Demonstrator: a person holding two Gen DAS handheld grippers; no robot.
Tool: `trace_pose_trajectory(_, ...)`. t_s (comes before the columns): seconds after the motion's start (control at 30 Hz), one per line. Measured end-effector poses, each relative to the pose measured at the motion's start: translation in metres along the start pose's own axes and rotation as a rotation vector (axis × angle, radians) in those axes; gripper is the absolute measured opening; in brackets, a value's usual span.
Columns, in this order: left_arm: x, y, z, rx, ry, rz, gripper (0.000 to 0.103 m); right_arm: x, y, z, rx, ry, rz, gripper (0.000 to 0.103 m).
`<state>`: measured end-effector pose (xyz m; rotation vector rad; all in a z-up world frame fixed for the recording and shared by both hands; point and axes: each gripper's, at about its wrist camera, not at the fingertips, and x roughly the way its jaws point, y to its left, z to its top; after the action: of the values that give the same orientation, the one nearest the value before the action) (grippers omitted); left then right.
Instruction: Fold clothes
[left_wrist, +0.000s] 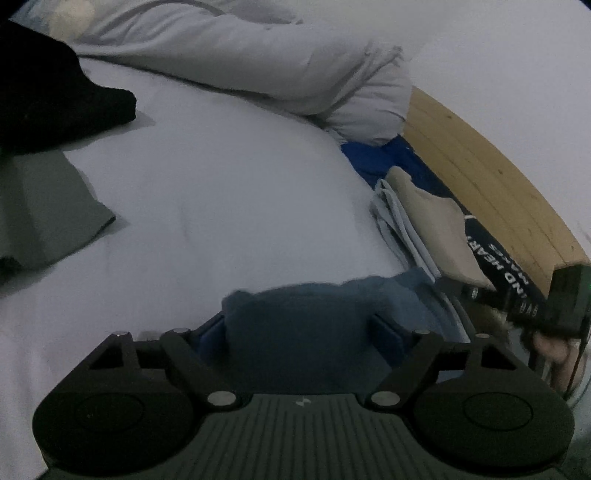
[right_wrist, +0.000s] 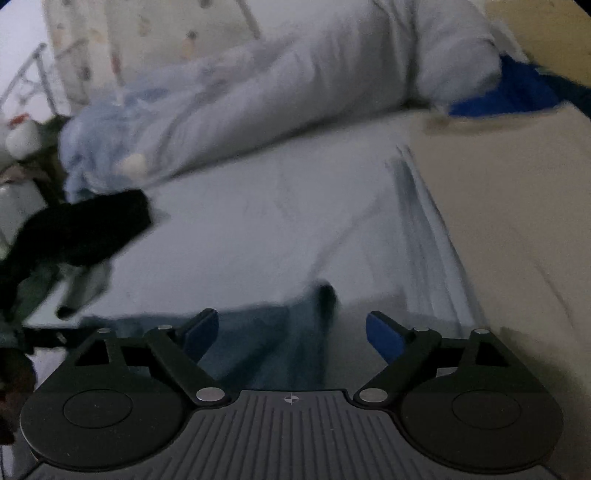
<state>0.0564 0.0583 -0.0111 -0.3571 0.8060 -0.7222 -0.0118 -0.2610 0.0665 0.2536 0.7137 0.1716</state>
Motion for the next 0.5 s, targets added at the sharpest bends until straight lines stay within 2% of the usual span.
trace_pose_trajectory(0.1, -0.005, -0.008, -0.014, 0.083, -0.005, -0.006, 0.083, -0.002, 0.011, 0.008, -0.072, 0.005, 0.017, 0.089)
trace_pose_trajectory(0.2, -0.008, -0.004, -0.019, 0.059, -0.037, -0.032, 0.081, 0.008, 0.007, 0.012, -0.071, 0.061, 0.034, 0.089)
trace_pose_trajectory(0.3, -0.007, 0.01, -0.015, -0.031, -0.063, -0.063, 0.067, 0.026, -0.001, 0.01, -0.034, 0.151, 0.046, 0.089)
trace_pose_trajectory(0.37, -0.004, 0.016, -0.012, -0.057, -0.059, -0.077, 0.062, 0.035, -0.007, 0.006, 0.015, 0.194, 0.081, 0.089)
trace_pose_trajectory(0.4, -0.003, 0.018, -0.01, -0.068, -0.057, -0.083, 0.055, 0.038, -0.009, 0.002, 0.037, 0.213, 0.103, 0.089)
trace_pose_trajectory(0.5, -0.001, 0.024, -0.007, -0.09, -0.043, -0.097, 0.045, 0.04, -0.009, -0.005, 0.004, 0.224, 0.148, 0.096)
